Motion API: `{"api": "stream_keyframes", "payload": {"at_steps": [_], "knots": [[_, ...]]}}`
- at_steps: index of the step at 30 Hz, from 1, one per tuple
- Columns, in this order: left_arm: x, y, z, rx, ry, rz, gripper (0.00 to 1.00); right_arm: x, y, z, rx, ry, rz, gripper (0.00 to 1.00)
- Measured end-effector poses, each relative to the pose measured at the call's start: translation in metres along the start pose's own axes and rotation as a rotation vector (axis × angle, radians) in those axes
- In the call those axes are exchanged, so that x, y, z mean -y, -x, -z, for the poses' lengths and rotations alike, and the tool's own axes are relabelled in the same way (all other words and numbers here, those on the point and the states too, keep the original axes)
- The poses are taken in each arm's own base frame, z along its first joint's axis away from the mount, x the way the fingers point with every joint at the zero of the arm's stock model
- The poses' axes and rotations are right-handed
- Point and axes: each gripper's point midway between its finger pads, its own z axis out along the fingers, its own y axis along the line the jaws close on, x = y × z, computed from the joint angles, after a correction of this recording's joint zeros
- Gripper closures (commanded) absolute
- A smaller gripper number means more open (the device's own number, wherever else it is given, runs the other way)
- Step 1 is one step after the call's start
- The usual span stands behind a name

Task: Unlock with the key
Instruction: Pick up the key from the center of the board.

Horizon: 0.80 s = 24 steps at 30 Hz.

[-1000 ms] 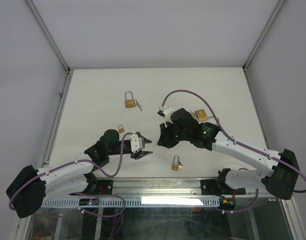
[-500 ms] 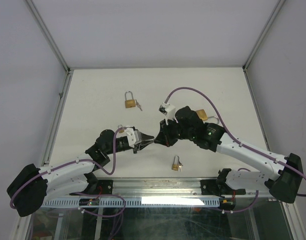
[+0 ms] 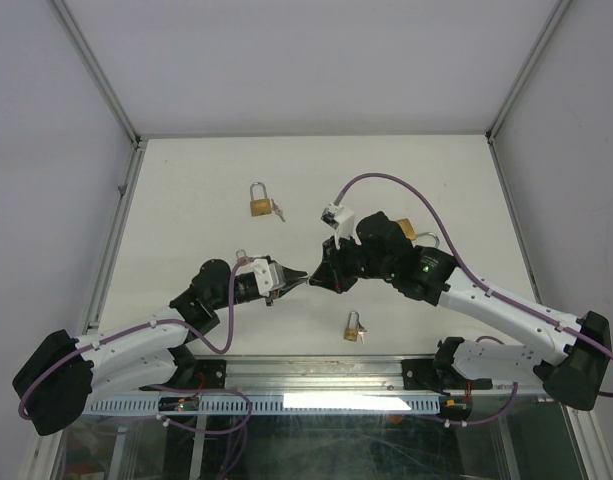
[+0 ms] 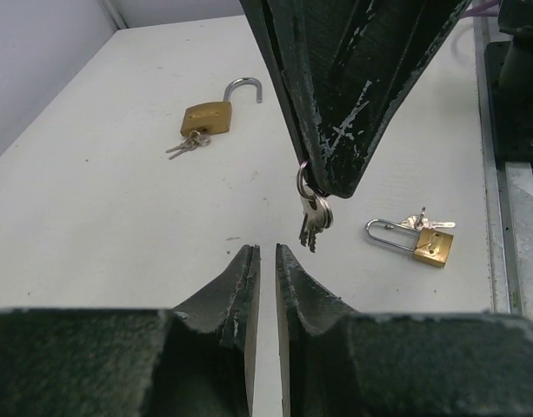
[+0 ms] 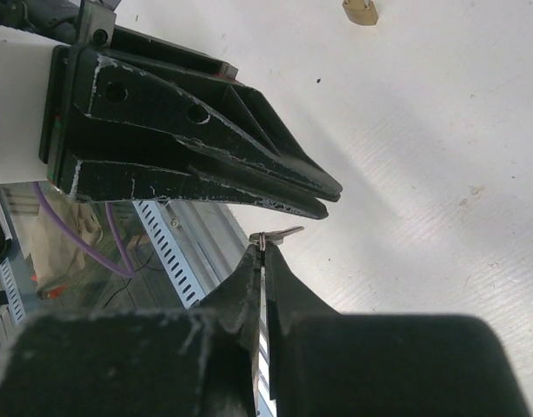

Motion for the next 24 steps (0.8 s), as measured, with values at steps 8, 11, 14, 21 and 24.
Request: {"api": "stream_keyframes", "payload": {"at_steps": [8, 11, 14, 21, 24], "knots": [[0.015, 0.007, 0.001, 0.029, -0.083, -0.006, 0.8, 0.001, 0.001, 0.0, 0.005, -0.001, 0.0, 1.0], [0.017, 0.008, 0.002, 0.036, -0.098, -0.008, 0.84, 0.001, 0.002, 0.001, 0.008, -0.002, -0.001, 1.0], [0.017, 0.009, 0.001, 0.04, -0.097, -0.012, 0.77, 0.001, 0.002, 0.001, 0.009, -0.003, -0.001, 1.0], [0.027, 0.007, 0.004, 0.035, -0.151, -0.013, 0.72, 0.001, 0.004, 0.002, 0.014, -0.001, 0.0, 1.0], [0.029, 0.006, 0.004, 0.03, -0.159, -0.004, 0.81, 0.001, 0.004, 0.003, 0.017, 0.0, 0.0, 1.0]]}}
